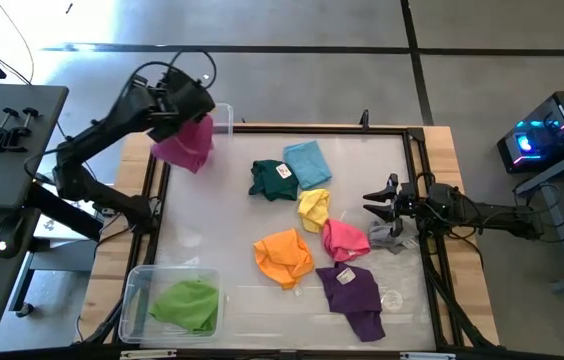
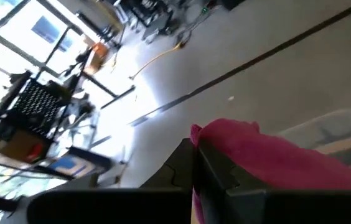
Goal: Sort towels by color in basket
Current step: Put the dark pink towel into the top transparent bin
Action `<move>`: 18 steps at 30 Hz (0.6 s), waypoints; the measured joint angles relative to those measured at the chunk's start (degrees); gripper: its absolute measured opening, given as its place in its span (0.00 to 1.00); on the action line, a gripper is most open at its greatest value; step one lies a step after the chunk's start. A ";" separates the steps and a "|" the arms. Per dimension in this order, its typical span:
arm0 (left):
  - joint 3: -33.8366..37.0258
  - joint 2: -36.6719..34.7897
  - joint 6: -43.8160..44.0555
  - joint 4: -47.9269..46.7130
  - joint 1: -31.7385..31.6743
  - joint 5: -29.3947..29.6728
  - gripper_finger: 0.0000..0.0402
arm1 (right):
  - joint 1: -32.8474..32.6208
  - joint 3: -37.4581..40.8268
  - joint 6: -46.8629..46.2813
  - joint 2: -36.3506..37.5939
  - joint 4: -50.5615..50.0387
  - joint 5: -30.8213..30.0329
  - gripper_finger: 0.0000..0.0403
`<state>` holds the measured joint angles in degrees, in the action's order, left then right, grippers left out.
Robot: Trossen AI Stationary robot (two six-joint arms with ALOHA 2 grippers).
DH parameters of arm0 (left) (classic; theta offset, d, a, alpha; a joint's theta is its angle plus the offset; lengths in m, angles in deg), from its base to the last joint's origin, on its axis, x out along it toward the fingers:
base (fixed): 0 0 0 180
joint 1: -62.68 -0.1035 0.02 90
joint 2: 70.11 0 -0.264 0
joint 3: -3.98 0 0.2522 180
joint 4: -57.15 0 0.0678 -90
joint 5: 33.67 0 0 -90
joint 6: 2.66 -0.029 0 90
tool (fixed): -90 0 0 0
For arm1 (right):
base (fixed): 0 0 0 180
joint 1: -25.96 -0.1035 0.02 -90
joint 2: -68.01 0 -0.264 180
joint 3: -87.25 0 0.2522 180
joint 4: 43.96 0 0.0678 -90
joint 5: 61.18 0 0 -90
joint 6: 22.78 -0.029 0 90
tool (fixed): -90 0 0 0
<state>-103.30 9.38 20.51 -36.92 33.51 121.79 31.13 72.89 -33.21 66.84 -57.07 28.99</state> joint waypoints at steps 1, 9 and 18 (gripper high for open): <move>1.67 0.05 -0.79 1.37 -1.04 -0.83 0.01 | -0.01 -0.01 -0.01 0.00 0.00 0.00 0.34; 8.25 -0.03 -8.06 14.73 -7.18 -17.42 0.18 | 0.00 0.00 0.00 0.00 0.00 0.02 0.34; 3.89 -0.05 -9.43 10.11 -7.66 -30.88 0.35 | -0.01 -0.01 0.00 0.00 0.00 0.02 0.34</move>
<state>-99.41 9.34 11.08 -26.82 25.86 90.91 31.12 72.89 -33.21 66.84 -57.07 29.00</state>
